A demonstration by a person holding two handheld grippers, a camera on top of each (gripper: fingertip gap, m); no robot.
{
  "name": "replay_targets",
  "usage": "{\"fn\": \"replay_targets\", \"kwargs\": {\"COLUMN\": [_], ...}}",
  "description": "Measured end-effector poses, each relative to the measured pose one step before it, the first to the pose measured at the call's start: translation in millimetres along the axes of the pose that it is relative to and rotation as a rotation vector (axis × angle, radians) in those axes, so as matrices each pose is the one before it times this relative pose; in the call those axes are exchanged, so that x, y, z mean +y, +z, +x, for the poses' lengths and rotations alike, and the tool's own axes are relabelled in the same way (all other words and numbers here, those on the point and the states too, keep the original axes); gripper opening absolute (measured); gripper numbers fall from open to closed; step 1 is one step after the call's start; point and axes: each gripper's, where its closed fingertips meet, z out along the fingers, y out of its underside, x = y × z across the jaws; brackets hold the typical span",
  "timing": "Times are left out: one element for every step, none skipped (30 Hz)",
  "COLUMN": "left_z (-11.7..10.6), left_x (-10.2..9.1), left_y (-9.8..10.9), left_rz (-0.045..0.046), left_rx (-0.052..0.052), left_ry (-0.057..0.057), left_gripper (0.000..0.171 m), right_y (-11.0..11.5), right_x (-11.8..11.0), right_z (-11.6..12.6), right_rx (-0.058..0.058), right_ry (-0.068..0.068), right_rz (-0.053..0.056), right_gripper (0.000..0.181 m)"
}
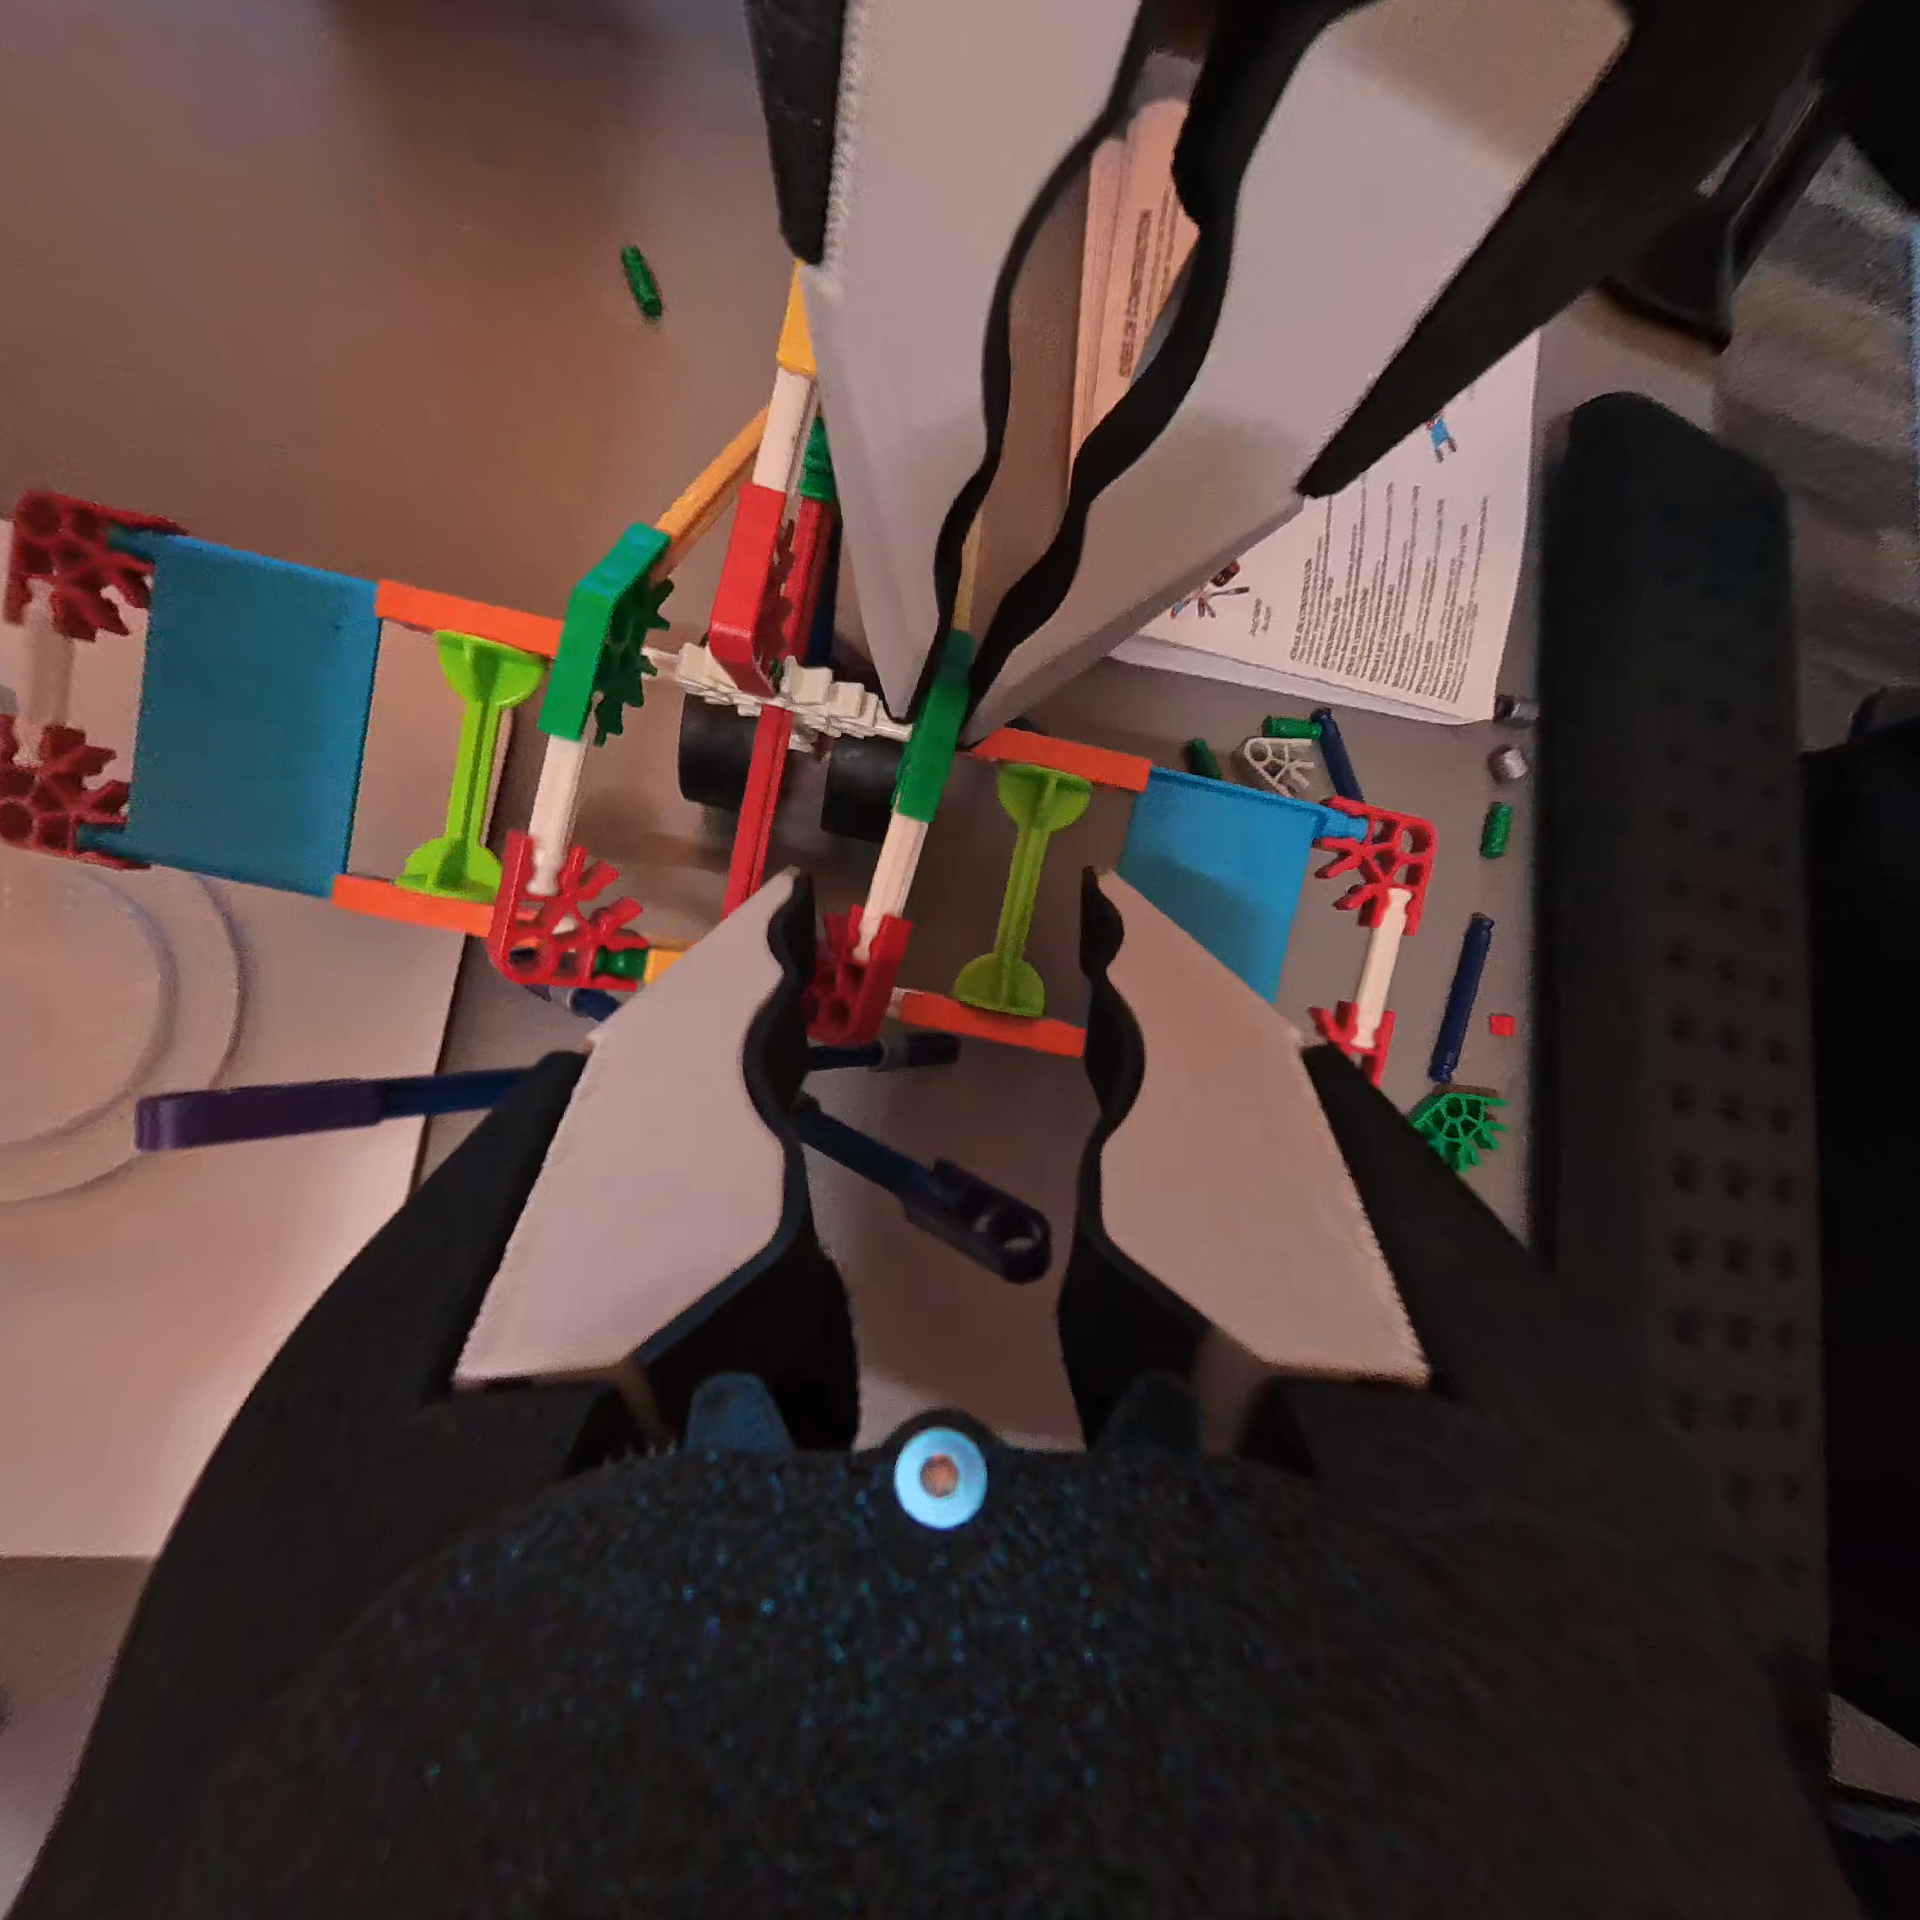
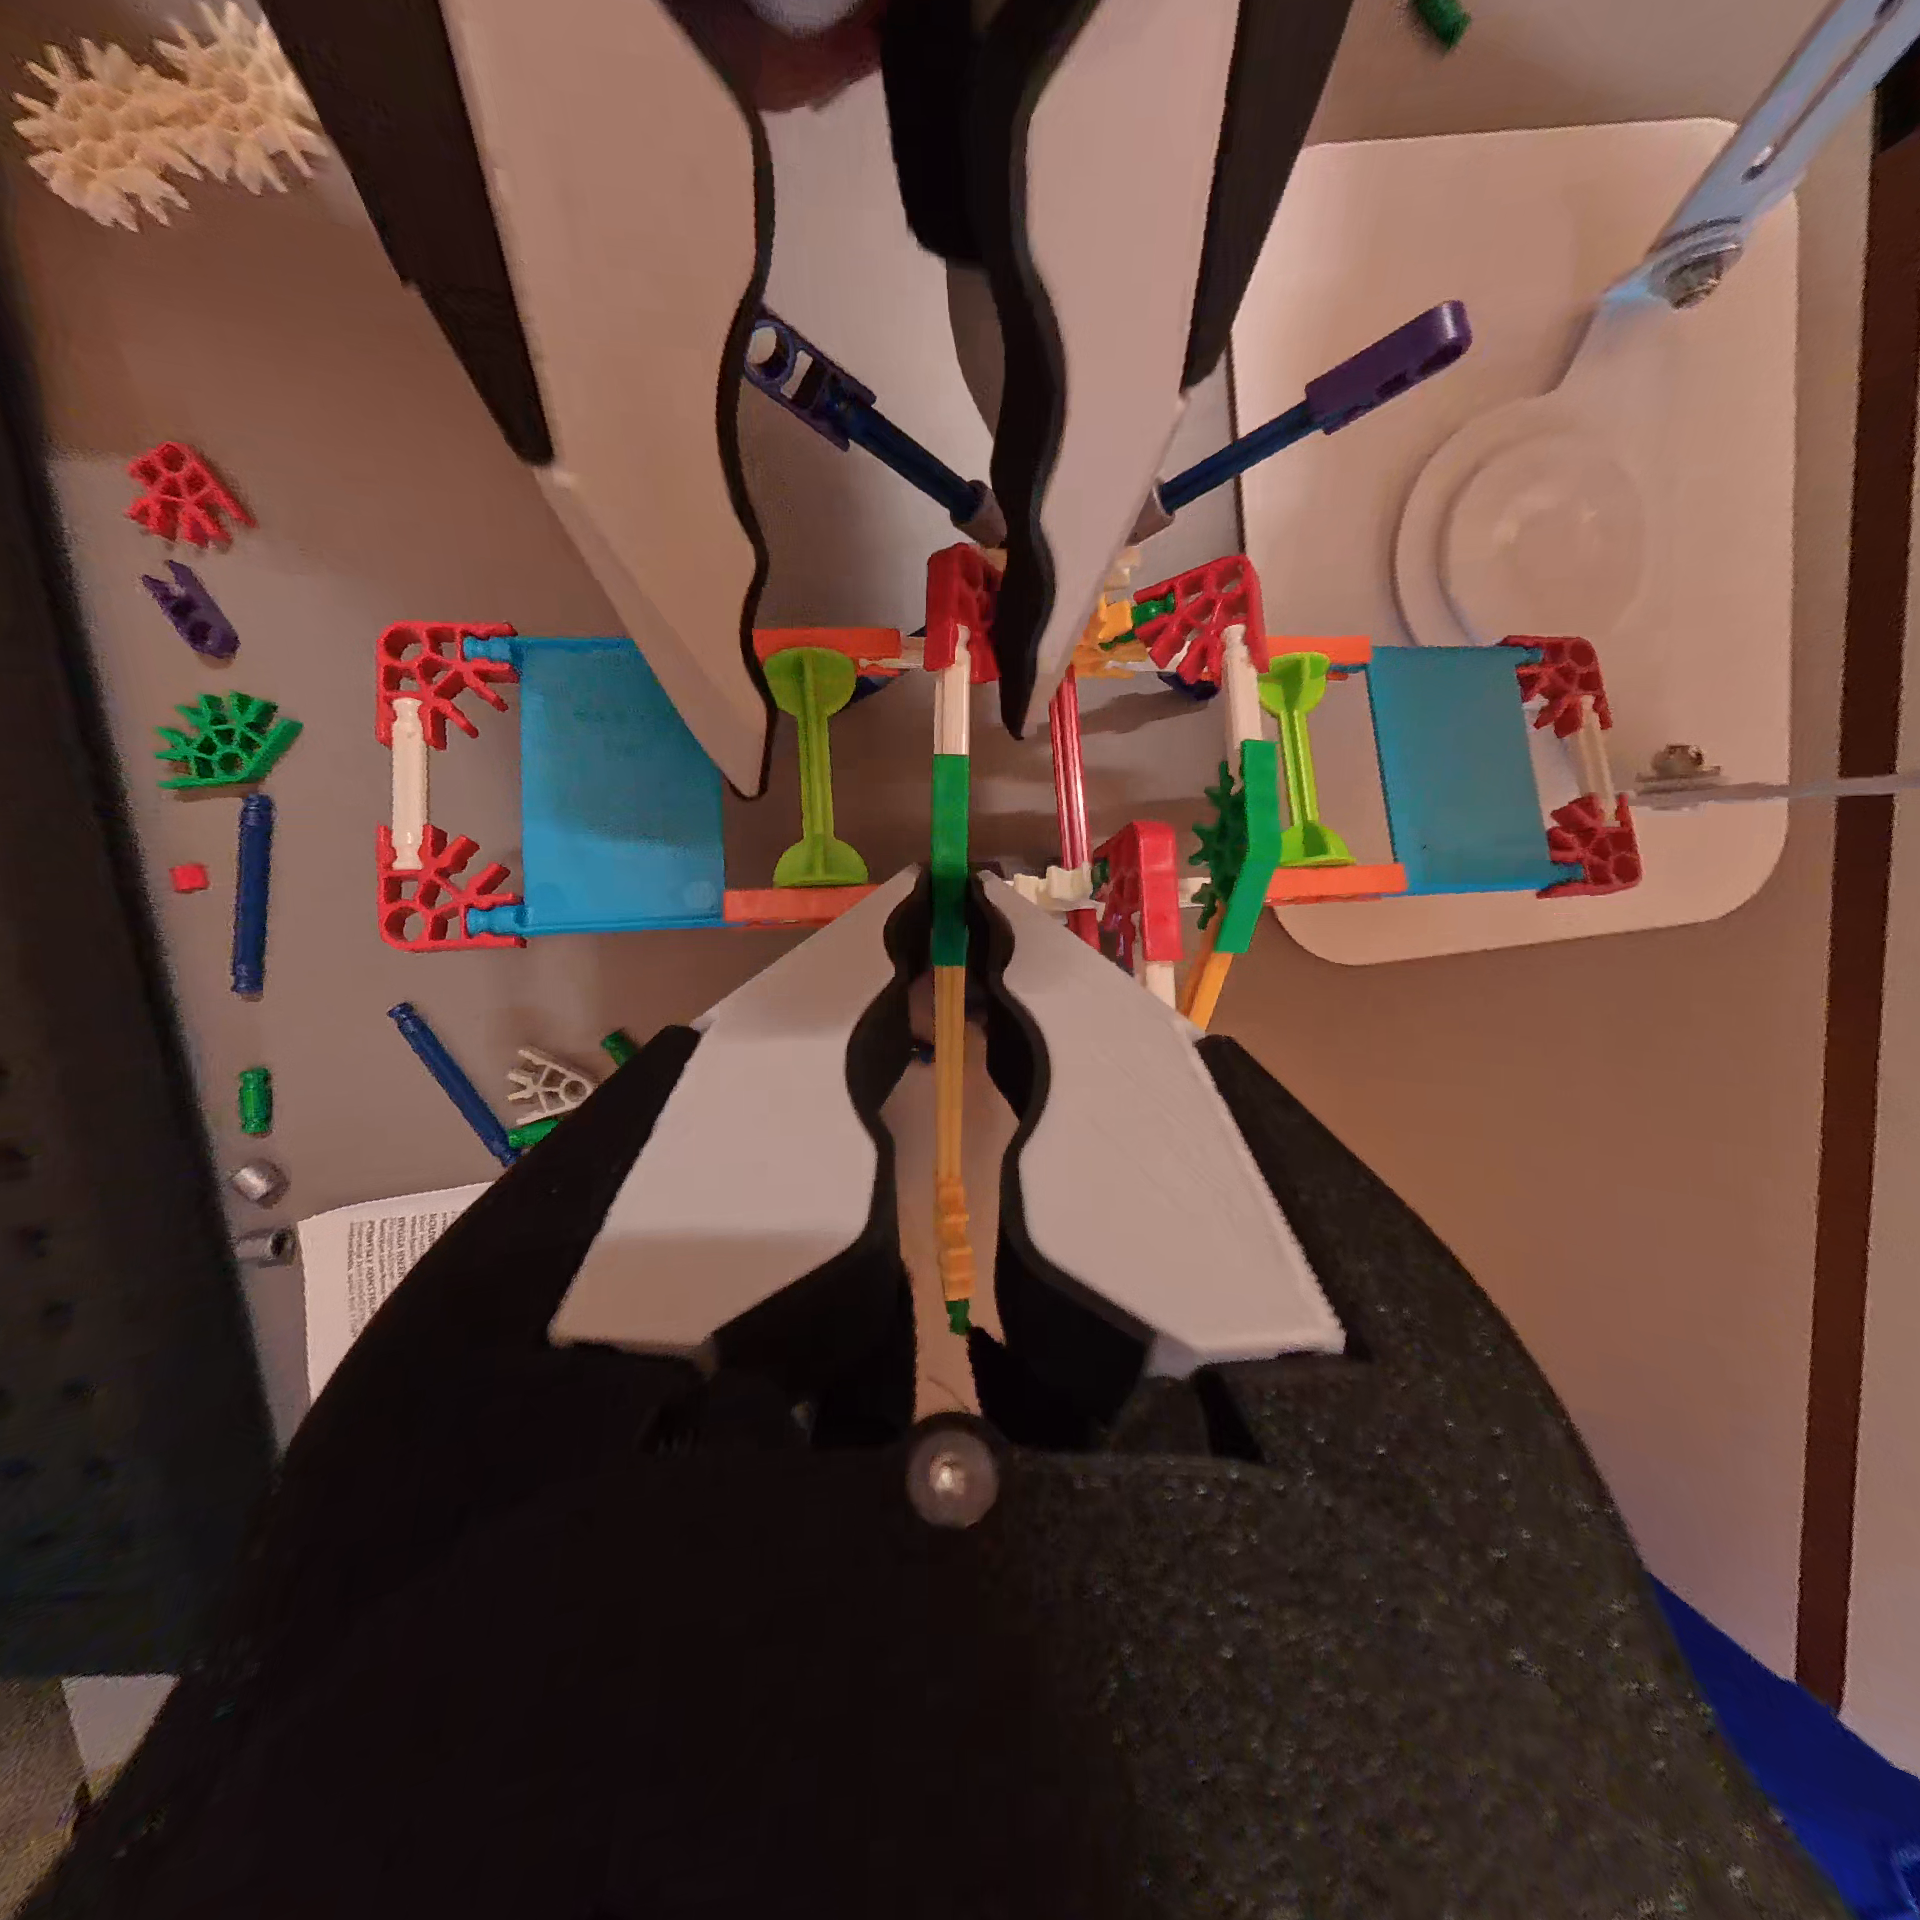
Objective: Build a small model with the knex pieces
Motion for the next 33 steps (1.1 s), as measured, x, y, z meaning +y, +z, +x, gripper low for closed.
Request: {"fn": "replay_targets", "kwargs": {"left_z": [-1.02, -0.3, 0.53, -0.17, -0.21, 0.72, 0.72, 0.04, 0.17, 0.3, 0.48, -0.02, 0.46, 1.18, 0.76, 0.02, 0.0, 1.5, 1.68, 0.35, -0.93, -0.53, -0.25, -0.02, 0.51, 0.68, 0.81, 1.83, 1.78, -0.25, -1.43, 0.15, 0.57], "left_x": [0.29, 0.38, 0.48, 0.66, 0.68, 0.31, 0.63, 0.17, -0.87, -0.39, -0.3, 0.02, 0.17, 0.28, 0.19, 0.97, -0.24, -2.09, -3.2, -0.84, 0.49, -0.84, -0.71, 0.19, 0.36, -0.5, -0.74, -0.98, -0.23, 0.39, 0.38, 0.69, 0.06], "left_y": [0.1, 0.03, 0.47, 1.01, 1.7, 2.28, 2.95, 2.64, 1.57, 0.56, -0.2, -0.41, 0.05, 0.45, 0.78, 0.79, 0.0, -1.17, -2.31, -1.6, -1.04, -0.77, -0.26, 0.22, 0.24, 0.11, 0.09, 0.07, -0.01, -0.32, -0.99, -1.65, -2.52], "left_rz": [-0.00567, -0.00682, -0.00572, -0.00832, -0.011, -0.00924, -0.00824, -0.00062, 0.00827, 0.00652, 0.00433, 0.00084, -0.00279, -0.0039, -0.0042, -0.00793, -0.00012, 0.01366, 0.02365, 0.01037, 0.00258, 0.00875, 0.00664, -0.00095, -0.00416, 0.00005, 0.0031, 0.0037, 0.00011, -0.0036, -0.00264, -0.00268, 0.00303], "left_rx": [-0.0139, -0.0092, -0.0079, -0.011, -0.0073, 0.0032, 0.0095, 0.0116, 0.0141, 0.0135, 0.0105, 0.0036, 0.0031, 0.0055, 0.0023, -0.0024, 0.0002, 0.0124, 0.0156, 0.0115, 0.0033, 0.0051, 0.0026, 0.0009, 0.002, 0.0014, 0.0024, 0.0082, 0.0065, -0.0062, -0.0112, -0.0003, 0.0037], "left_ry": [0.0077, 0.005, 0.0096, 0.0111, 0.0082, 0.0045, 0.002, -0.0034, -0.0074, -0.0042, -0.0026, 0.0012, 0.0039, 0.0017, 0.0006, -0.0006, -0.0036, -0.0071, -0.0072, -0.0106, -0.0084, -0.0042, -0.002, -0.0013, -0.0009, 0.0024, -0.0002, 0.0, 0.0016, 0.001, 0.0004, -0.0003, 0.001], "left_gripper": [0.049, 0.049, 0.051, 0.051, 0.052, 0.052, 0.052, 0.05, 0.05, 0.049, 0.049, 0.049, 0.049, 0.048, 0.048, 0.048, 0.047, 0.046, 0.047, 0.047, 0.043, 0.042, 0.042, 0.042, 0.042, 0.042, 0.042, 0.042, 0.042, 0.043, 0.045, 0.048, 0.049], "right_y": [0.03, -0.45, -1.1, -1.38, -1.26, -1.28, -0.8, -0.32, 0.03, -0.13, -0.16, -0.09, 0.04, 0.27, 0.57, 0.69, 0.68, 0.41, -0.73, -2.45, -3.85, -4.68, -5.32, -5.7, -5.13, -4.04, -2.94, -2.46, -2.63, -3.16, -3.78, -4.36, -4.98], "right_x": [-0.58, -0.62, -0.84, -1.19, -1.14, -0.85, -0.74, -0.35, 0.54, 0.03, -0.22, -0.05, 0.19, 0.38, 0.32, 0.17, 0.49, 0.84, 0.23, -1.03, -1.9, -1.79, -2.03, -2.19, -1.97, -0.89, 0.77, 1.2, 1.26, 1.24, 1.58, 1.73, 2.3], "right_z": [0.02, 0.21, 0.7, 1.12, 0.7, -0.09, -0.62, -0.32, 0.62, 0.14, -0.64, 0.04, -0.24, -1.25, -0.87, -0.37, -0.43, -0.14, 0.68, 1.11, -0.39, -0.56, 0.79, 1.67, 3.13, 5.31, 6.42, 6.02, 4.99, 3.55, 2.6, 1.1, 0.24], "right_rx": [-0.0097, -0.0086, -0.0091, -0.0077, -0.0089, -0.0101, -0.014, -0.0116, -0.0029, -0.0036, -0.0096, -0.0071, -0.0113, -0.0177, -0.0163, -0.0127, -0.0084, 0.0003, 0.0116, 0.0179, 0.0114, 0.0112, 0.019, 0.0167, 0.0162, 0.0225, 0.0272, 0.0277, 0.0258, 0.0229, 0.0244, 0.0219, 0.0203], "right_ry": [-0.0057, -0.0102, -0.0085, -0.0051, -0.0074, -0.0106, -0.0049, -0.0001, -0.0044, -0.0049, 0.0027, 0.0068, 0.0091, 0.0077, 0.009, 0.0118, 0.008, 0.001, -0.0009, 0.0003, 0.0005, -0.0042, -0.0041, 0.0023, 0.0091, 0.0143, 0.0147, 0.0121, 0.01, 0.0091, 0.0037, 0.0005, 0.0047], "right_rz": [-0.0073, -0.0093, -0.0106, -0.0108, -0.0127, -0.0148, -0.0133, -0.0118, -0.0122, -0.0066, -0.002, -0.0006, 0.001, 0.0018, 0.0019, 0.0024, 0.0, -0.0021, 0.0018, 0.0109, 0.0169, 0.0186, 0.0214, 0.0247, 0.0244, 0.016, 0.0051, 0.0012, 0.0028, 0.0044, 0.0053, 0.0079, 0.0102], "right_gripper": [0.006, 0.006, 0.005, 0.005, 0.005, 0.005, 0.005, 0.005, 0.005, 0.005, 0.005, 0.005, 0.005, 0.005, 0.005, 0.005, 0.006, 0.006, 0.006, 0.007, 0.009, 0.014, 0.017, 0.017, 0.017, 0.017, 0.017, 0.018, 0.019, 0.02, 0.02, 0.02, 0.021]}}
